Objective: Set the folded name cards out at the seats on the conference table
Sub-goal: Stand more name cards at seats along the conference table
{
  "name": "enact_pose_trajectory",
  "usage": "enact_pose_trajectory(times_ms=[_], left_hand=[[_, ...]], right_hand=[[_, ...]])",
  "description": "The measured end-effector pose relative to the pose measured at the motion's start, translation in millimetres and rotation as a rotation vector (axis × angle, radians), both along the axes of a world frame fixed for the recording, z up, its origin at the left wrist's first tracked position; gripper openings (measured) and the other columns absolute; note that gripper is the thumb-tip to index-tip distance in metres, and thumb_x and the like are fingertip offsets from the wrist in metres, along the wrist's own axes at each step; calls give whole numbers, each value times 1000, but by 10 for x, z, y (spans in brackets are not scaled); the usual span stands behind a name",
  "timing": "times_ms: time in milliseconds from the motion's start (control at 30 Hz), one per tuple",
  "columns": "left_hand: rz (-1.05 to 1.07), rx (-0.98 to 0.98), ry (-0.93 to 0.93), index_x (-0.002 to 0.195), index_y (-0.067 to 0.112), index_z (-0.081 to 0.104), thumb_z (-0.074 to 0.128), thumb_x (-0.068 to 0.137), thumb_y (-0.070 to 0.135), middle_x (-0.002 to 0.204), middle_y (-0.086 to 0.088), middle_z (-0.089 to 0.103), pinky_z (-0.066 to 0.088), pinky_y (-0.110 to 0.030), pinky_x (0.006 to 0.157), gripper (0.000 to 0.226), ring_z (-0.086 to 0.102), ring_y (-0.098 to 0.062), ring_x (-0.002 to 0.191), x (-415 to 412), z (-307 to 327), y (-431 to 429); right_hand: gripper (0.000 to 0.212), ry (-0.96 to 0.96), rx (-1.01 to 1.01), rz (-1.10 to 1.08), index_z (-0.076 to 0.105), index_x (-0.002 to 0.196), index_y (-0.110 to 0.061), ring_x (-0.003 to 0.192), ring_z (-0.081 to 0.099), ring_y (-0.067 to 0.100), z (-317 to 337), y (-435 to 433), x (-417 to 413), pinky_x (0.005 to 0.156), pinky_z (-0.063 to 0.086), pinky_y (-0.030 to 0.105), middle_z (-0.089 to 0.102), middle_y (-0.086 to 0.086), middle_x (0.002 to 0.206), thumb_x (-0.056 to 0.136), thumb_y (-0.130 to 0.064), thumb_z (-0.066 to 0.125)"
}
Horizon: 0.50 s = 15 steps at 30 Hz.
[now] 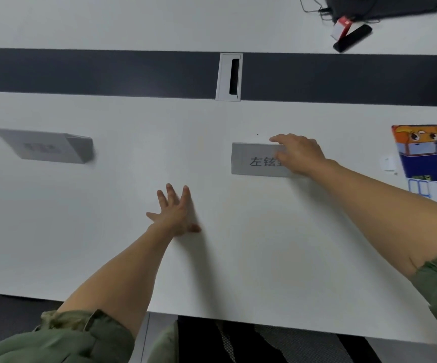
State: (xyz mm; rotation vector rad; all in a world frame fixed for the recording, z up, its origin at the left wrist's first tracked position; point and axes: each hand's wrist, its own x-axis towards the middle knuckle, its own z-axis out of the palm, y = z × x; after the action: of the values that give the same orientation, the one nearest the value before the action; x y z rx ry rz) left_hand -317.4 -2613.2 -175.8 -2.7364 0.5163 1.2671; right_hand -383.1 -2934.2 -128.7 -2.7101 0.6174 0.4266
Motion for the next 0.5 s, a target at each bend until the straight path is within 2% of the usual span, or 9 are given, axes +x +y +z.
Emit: enact_pose_trajectory(times_ms=[267, 500], left_hand=[[40, -26, 14, 147, 37, -22, 77, 73, 49, 151, -6, -41, 8, -75, 105, 125, -34, -34, 140, 0, -21, 14], [41, -27, 15, 147, 37, -24, 77, 74, 48, 150, -6, -43, 7, -75, 105, 124, -35, -34, 139, 9, -23, 1]], right_hand=[[38, -53, -14, 27, 50, 137, -29, 113, 56, 28, -62, -1, -43, 100, 34, 43, 59, 4, 129, 99, -31, 46], [39, -58, -23, 43, 49, 138, -29, 114, 55, 27, -64, -22, -40, 101, 33, 42, 59, 3, 130, 100, -33, 45]])
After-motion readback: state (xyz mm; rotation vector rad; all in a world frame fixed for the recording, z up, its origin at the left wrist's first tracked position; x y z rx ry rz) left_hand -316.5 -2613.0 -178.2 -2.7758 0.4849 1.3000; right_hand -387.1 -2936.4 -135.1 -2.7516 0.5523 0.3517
